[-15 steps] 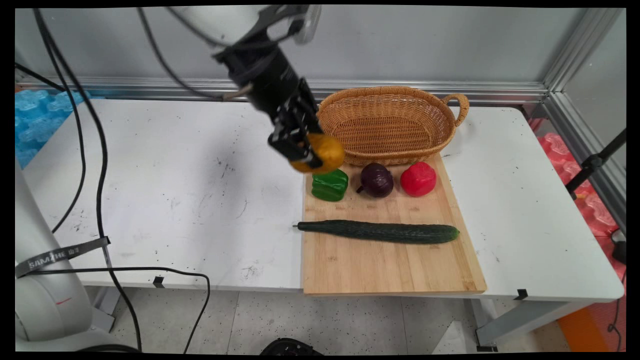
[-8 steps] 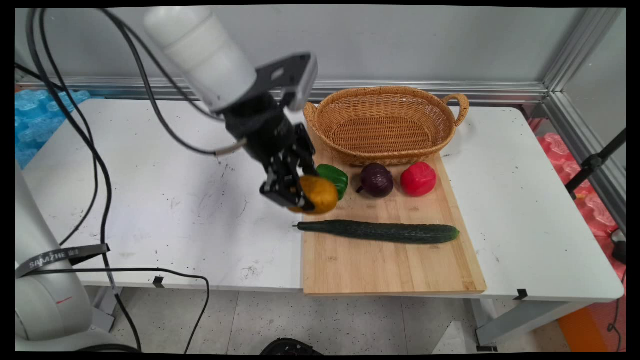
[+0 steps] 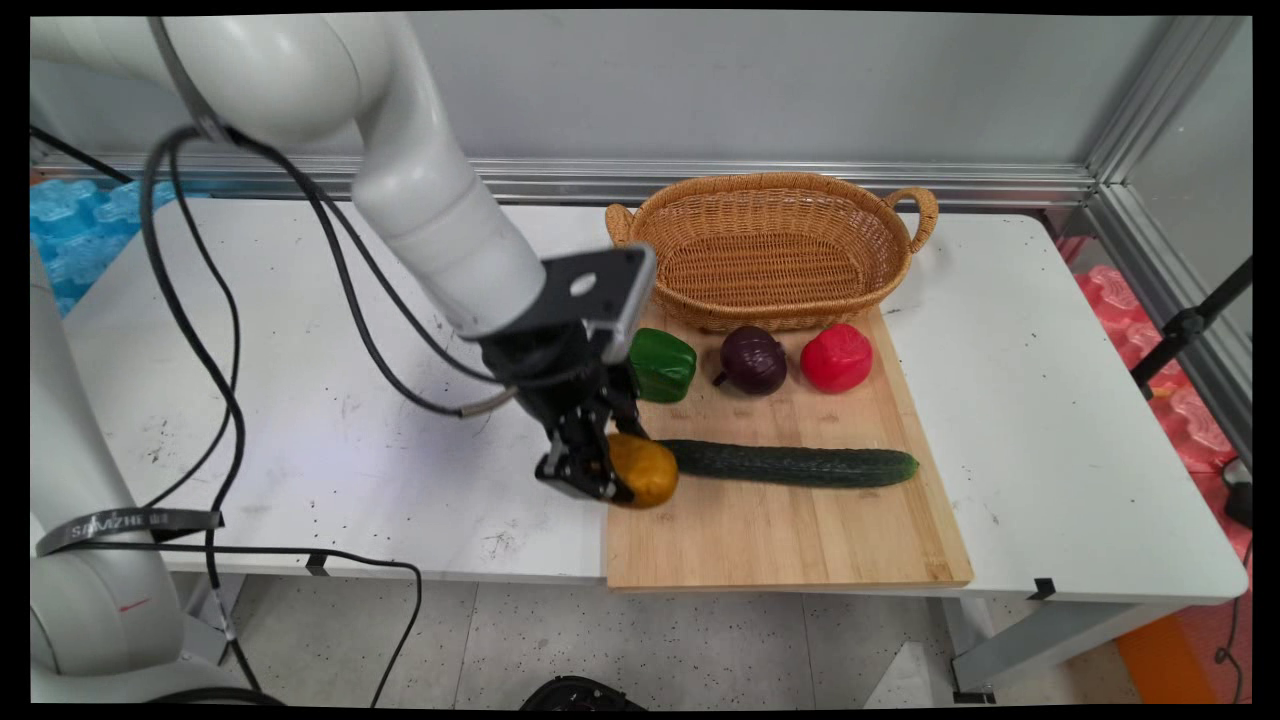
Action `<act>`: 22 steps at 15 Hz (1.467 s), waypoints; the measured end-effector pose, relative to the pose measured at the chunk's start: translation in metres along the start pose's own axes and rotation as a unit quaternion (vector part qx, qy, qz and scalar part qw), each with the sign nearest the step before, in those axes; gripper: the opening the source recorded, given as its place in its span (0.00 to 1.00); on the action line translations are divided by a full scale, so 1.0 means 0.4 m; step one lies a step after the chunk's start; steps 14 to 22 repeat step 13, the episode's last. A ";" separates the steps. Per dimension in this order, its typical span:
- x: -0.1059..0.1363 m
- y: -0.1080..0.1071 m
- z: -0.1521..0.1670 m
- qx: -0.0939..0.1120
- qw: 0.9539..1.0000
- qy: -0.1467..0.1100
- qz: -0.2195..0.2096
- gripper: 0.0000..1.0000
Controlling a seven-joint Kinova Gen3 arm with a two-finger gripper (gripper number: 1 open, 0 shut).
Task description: Place the picked object on the cutting board
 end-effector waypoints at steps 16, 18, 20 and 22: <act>-0.018 -0.001 0.167 -0.006 1.000 0.004 0.003 1.00; -0.018 -0.001 0.167 -0.006 1.000 0.004 0.003 1.00; -0.018 -0.001 0.167 -0.006 1.000 0.004 0.003 1.00; -0.018 -0.001 0.167 -0.006 1.000 0.004 0.003 1.00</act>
